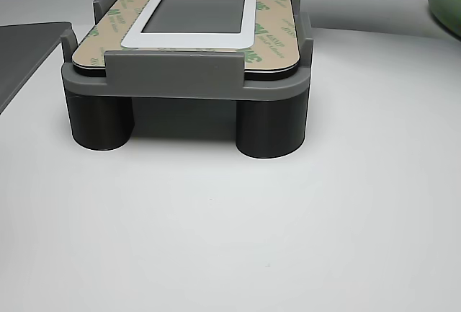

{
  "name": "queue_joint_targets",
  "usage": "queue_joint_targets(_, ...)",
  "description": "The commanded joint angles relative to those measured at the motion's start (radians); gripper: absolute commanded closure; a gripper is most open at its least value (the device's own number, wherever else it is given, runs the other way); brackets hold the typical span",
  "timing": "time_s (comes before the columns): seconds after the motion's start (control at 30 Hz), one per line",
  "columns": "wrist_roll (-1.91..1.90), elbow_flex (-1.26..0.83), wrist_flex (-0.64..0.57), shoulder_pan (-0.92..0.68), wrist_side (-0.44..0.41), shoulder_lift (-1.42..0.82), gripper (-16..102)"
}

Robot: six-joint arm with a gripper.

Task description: Peel off protective film from adhesive tape.

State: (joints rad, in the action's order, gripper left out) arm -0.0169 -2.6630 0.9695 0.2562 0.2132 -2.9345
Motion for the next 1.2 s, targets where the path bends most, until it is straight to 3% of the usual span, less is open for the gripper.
queue_joint_targets(0.0,1.663,-0.011,-0.044,-0.054,0.146,-0.021,98)
queue_joint_targets(0.23,1.649,-0.011,-0.061,-0.054,0.120,-0.021,98)
queue_joint_targets(0.47,1.663,-0.011,-0.179,-0.054,0.078,0.032,98)
queue_joint_targets(0.77,1.694,-0.011,-0.459,-0.097,0.195,0.319,98)
queue_joint_targets(1.0,1.732,0.121,-0.491,-0.275,0.089,0.537,98)
queue_joint_targets(1.17,1.721,0.284,-0.394,-0.457,-0.083,0.678,98)
